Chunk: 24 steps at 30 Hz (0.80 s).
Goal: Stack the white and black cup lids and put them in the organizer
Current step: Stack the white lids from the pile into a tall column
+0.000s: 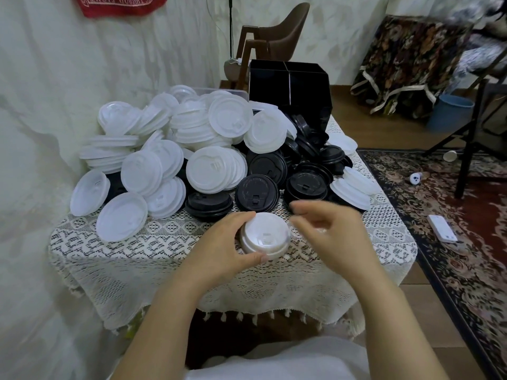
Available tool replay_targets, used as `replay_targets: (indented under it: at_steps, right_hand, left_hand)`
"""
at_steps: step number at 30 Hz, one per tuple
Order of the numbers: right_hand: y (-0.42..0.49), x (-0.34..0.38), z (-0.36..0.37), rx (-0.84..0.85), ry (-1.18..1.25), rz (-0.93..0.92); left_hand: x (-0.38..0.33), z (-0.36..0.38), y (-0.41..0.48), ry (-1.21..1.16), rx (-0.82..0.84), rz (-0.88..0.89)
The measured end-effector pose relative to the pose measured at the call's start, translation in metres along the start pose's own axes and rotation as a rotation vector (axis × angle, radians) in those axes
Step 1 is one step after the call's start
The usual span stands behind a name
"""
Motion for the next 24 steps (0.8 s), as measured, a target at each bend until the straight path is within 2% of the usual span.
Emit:
replay_targets:
  at_steps: [2, 4, 7, 10, 24]
  right_hand:
    - [0.007, -0.012, -0.016, -0.343, 0.019, 0.040]
    - [0.014, -0.028, -0.022, -0.511, -0.057, 0.135]
    - [0.024, -0.050, -0.019, -0.494, -0.141, 0.305]
    - [0.030, -0.062, -0.013, -0.459, -0.171, 0.376]
    - [0.032, -0.064, -0.014, -0.498, -0.084, 0.370]
  left_hand:
    - [0.000, 0.000, 0.000, -0.009, 0.001, -0.006]
    - [0.001, 0.000, 0.000, -0.011, 0.002, -0.007]
    - [0.000, 0.000, 0.000, -0.022, 0.014, -0.006]
    - [0.000, 0.000, 0.000, -0.034, 0.014, -0.001]
    - [0.002, 0.001, 0.001, -0.051, 0.005, -0.003]
Point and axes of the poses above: each hand's wrist, its own y-axis towards the middle knuckle, its own z-axis out of the palm, x = y × z, the point moved 3 cm from there along y, towards the middle knuckle, and after that the axes turned 4 degrees about -x, right-handed, at the moved point
